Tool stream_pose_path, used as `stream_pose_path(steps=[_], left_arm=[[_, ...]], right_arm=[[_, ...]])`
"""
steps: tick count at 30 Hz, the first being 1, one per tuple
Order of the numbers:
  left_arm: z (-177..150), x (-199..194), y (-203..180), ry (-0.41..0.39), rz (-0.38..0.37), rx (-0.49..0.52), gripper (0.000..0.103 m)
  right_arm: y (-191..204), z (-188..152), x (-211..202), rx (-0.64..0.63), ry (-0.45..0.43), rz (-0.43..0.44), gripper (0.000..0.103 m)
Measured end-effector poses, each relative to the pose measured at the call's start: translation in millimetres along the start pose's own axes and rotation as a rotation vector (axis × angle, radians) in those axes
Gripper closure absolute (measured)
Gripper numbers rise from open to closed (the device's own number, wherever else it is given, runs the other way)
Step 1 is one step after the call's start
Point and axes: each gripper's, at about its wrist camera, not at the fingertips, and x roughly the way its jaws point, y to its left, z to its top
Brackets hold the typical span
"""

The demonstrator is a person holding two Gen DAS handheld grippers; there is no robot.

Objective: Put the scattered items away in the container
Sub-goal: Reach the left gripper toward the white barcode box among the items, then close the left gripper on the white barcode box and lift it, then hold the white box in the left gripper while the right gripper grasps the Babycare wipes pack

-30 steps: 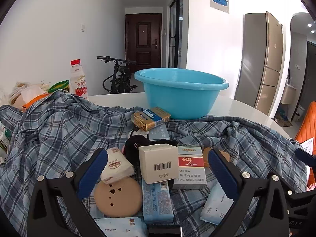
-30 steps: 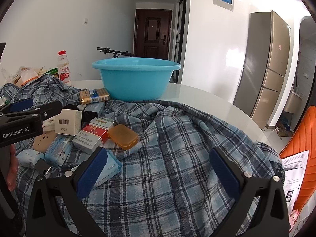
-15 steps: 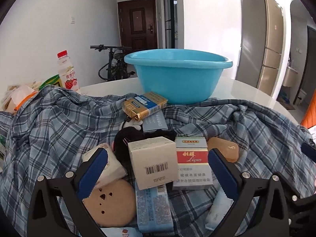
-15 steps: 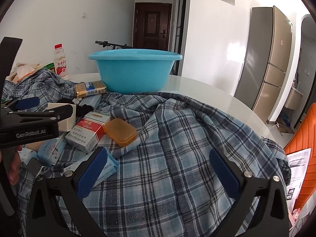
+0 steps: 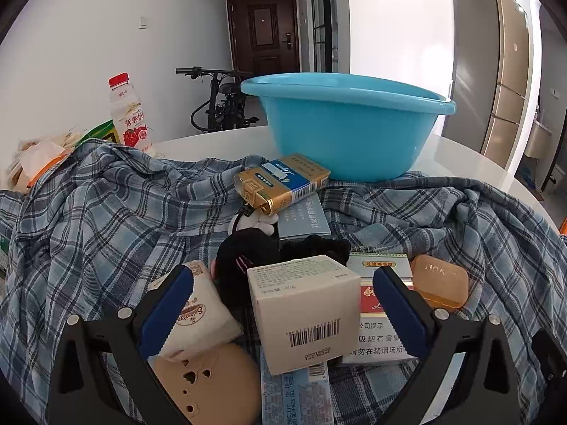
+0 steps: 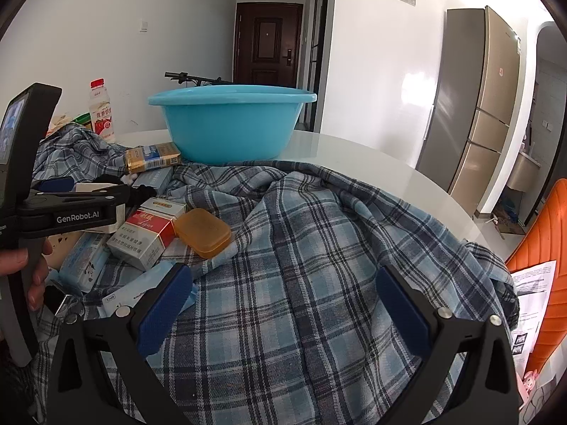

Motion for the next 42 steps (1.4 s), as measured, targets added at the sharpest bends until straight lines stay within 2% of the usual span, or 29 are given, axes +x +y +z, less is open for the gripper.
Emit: stream_pose_path(steps=[8,10,11,13,27,34,36,38,42], left_arm=[[2,6,-1,0.026,0.004,0.013,0.002],[2,7,-2,0.031,0.015,0.018,0.022],[1,8,-2,0.042,0.02,0.019,0.027],[-1,11,-2,0.067,-0.005,0.026,0.045],[-5,-29,7,0.006,-0.061,0.023,0.048],[-6,-48,13,-0.012,-0.063,0.028,0.048],[-4,-60,13,-0.003,-0.088,0.052,0.048],[0,-84,13,-0.068,-0.108,0.058,0.048],[10,-118,16,-0.171,-0.097,0.067,0.048]], right_arm=[[-1,0,-1,0.003,0.001,-0.007,0.0],[-2,0,-1,0.008,0.004,-0.006,0.0],[-3,0,-1,0.009,0.004,-0.005,0.0],[-3,0,-2,0.008,0.002,-0.006,0.0],[2,2,-8,-0.006,-0.007,0.01,0.0],[10,6,-17,-0.027,-0.027,0.048,0.0],[10,9,-20,-0.024,-0.03,0.074,0.0],[10,13,-25,-0.019,-0.04,0.095,0.0],[13,25,-32,-0.019,-0.062,0.129,0.0]])
